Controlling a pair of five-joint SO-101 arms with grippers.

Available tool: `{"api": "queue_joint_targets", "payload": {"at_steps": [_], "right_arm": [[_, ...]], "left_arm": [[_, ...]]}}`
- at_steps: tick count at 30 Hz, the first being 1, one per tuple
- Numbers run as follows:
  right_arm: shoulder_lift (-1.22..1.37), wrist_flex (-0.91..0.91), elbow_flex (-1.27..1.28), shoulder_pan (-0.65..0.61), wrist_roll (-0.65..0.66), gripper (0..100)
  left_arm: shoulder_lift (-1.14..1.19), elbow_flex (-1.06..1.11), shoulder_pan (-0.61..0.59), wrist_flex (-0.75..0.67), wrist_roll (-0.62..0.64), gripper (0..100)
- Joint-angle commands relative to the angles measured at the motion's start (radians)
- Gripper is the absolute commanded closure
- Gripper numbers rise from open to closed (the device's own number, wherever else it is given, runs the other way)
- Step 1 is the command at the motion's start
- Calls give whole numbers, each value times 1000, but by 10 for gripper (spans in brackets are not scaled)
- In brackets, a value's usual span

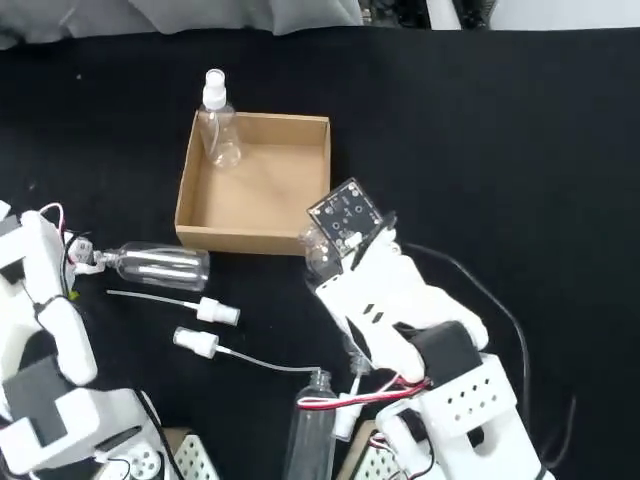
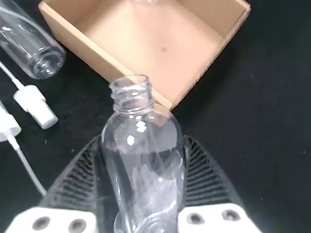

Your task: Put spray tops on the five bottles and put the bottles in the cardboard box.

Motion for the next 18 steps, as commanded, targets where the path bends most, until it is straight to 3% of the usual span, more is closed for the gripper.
{"api": "queue_joint_targets", "payload": {"at_steps": [1,18], "right_arm": [[2,-23,-8,32,0,969],[1,-23,-8,32,0,969]], "left_arm": [[66,-107,-4,-14,11,818],[262,-232,-13,-6,11,818]]}}
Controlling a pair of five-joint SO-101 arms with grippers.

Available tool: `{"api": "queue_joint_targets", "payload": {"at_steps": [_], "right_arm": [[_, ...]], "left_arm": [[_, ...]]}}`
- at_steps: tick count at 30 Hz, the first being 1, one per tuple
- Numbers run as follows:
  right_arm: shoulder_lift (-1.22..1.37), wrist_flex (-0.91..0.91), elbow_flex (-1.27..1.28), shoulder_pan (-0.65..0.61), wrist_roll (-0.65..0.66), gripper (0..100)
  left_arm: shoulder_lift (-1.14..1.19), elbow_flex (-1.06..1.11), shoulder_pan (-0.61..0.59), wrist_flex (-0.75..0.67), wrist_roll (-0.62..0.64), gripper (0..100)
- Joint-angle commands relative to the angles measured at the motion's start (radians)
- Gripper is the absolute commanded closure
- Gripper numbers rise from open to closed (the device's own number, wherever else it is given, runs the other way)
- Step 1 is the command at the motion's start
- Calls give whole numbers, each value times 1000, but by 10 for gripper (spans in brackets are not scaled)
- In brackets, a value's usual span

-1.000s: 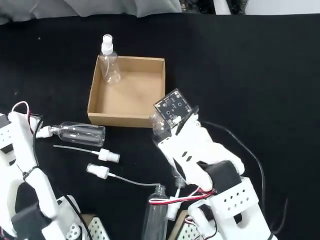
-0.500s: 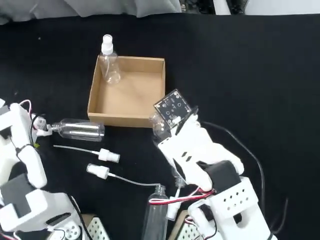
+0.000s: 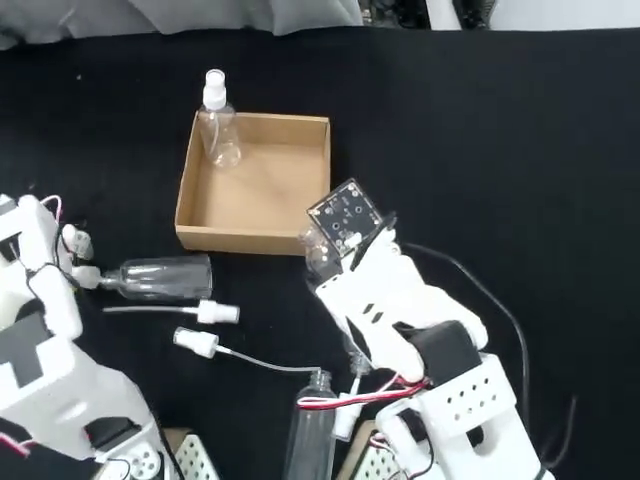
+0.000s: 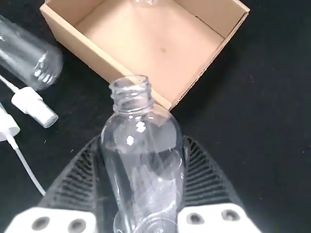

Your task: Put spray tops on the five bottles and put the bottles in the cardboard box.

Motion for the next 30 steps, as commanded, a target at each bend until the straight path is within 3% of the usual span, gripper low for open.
{"api": "queue_joint_targets", "payload": {"at_steps": [1,11,17,30], "right_arm": [[1,-23,-8,32,0,969],[1,-23,-8,32,0,969],[1,-23,-8,32,0,969],[1,-23,-8,32,0,969]], "left_arm": [[0,-44,-5,-2,8,818],[3,-28,-4,-8,5,830],[3,-25,-4,-9,2,972],[-9,-39,-51,-3,8,965]]}}
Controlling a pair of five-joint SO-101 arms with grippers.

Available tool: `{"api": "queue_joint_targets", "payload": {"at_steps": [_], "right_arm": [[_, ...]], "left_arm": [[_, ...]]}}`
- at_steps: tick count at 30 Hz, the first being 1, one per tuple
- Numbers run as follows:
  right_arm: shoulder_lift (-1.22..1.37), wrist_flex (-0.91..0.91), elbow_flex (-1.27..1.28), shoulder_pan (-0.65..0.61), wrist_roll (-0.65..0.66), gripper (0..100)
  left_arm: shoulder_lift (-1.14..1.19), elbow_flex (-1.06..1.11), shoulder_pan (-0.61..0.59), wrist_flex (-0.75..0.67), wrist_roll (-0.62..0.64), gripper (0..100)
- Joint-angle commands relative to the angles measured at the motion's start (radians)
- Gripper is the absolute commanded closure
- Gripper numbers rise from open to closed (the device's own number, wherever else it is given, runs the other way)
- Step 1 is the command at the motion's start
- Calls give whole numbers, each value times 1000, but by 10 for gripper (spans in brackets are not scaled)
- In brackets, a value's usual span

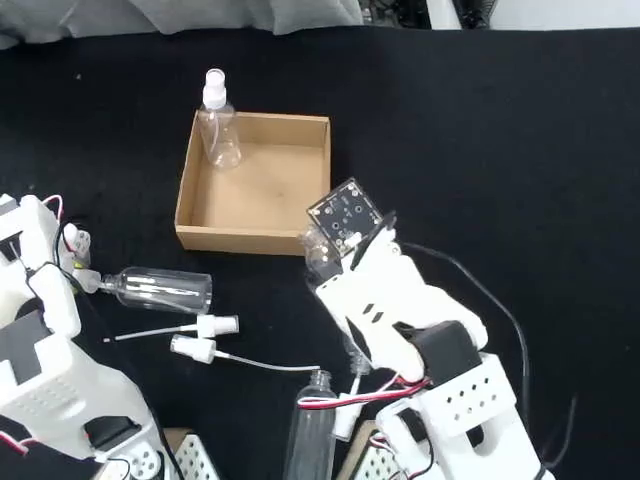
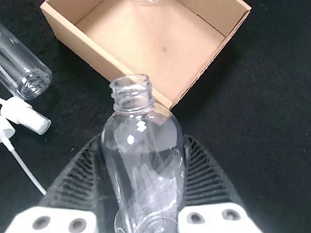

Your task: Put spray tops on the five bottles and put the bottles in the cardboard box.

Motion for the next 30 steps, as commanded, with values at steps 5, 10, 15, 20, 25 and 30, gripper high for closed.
{"api": "queue_joint_targets", "payload": {"at_steps": [5,10,15,20,25,30], "right_arm": [[1,-23,-8,31,0,969],[1,-23,-7,31,0,969],[1,-23,-7,31,0,969],[1,-23,-7,31,0,969],[1,-23,-7,31,0,969],[1,-23,-7,31,0,969]], "left_arm": [[-18,-59,-107,6,6,972],[-18,-82,-159,8,6,972],[-18,-87,-194,8,6,972],[-18,-125,-234,43,6,972],[-18,-237,-260,222,3,972],[-18,-302,-265,319,0,972]]}}
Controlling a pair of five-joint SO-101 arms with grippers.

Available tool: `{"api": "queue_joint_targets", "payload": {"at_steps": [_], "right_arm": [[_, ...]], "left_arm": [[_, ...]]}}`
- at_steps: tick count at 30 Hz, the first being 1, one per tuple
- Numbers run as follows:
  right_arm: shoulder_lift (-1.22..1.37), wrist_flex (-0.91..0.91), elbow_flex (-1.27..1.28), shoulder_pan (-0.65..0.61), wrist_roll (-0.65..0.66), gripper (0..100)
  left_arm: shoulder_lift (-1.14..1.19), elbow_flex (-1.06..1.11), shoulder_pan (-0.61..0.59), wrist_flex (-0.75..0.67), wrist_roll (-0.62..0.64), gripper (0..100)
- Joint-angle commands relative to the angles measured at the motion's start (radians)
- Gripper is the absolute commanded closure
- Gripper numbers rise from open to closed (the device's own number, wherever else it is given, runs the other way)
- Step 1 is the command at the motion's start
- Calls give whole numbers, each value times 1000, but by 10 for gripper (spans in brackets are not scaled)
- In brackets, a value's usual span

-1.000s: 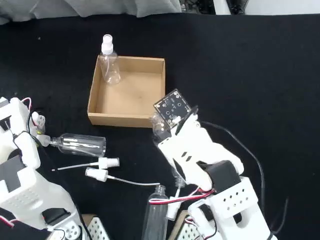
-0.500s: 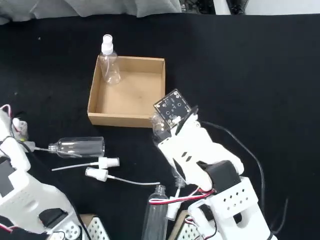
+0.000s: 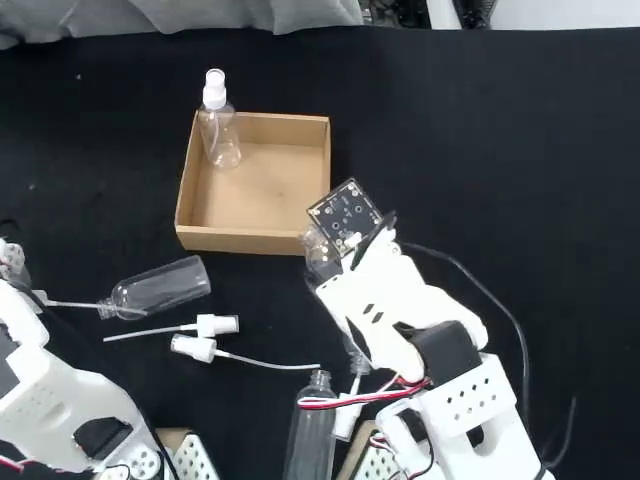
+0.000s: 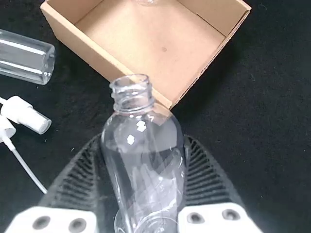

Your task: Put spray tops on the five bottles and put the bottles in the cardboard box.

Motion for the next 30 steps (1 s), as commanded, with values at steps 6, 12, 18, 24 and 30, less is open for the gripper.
{"api": "queue_joint_targets", "payload": {"at_steps": [6,12,18,24,30], "right_arm": [[1,-23,-7,31,0,969],[1,-23,-7,31,0,969],[2,-23,-5,31,0,969],[-1,-23,-5,31,-3,969],[-2,-23,-7,31,-9,969]], "left_arm": [[-18,-102,-21,69,-2,972],[-52,-120,-97,71,0,972],[-123,-90,-143,71,3,972],[-221,-31,-160,63,-3,972],[-344,35,-157,61,-3,972]]}}
